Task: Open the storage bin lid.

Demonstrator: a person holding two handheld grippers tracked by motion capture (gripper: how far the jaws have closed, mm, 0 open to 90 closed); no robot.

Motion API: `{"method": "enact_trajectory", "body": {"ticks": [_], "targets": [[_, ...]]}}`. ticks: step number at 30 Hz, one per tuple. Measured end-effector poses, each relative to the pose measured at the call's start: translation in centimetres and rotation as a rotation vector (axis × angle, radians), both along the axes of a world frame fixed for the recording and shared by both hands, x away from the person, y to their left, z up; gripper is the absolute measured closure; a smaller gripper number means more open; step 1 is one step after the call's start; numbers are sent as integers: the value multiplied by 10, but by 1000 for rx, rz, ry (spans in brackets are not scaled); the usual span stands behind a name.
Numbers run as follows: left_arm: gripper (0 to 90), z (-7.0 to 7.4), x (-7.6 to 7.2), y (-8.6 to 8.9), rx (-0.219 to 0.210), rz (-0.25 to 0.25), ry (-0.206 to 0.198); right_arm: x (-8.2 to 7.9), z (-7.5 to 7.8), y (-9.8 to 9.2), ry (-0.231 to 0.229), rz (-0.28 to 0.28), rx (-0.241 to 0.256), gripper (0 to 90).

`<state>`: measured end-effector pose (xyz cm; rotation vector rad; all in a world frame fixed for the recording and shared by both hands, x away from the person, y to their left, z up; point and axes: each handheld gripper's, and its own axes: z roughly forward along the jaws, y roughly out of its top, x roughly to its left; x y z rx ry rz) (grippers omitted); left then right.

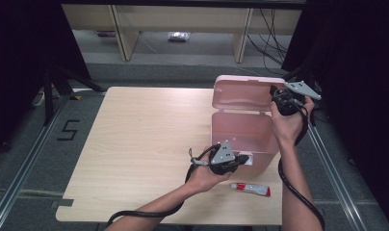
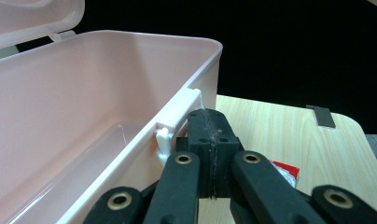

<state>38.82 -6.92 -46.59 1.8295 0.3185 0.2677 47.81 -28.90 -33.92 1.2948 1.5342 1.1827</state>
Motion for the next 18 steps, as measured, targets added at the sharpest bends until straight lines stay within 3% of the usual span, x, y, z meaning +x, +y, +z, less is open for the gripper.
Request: {"method": "enact_trajectory", "body": {"ticks": [18], "targets": [[895, 0, 0, 0, -2, 2, 4, 17, 0, 3, 20, -16, -15, 900]]}}
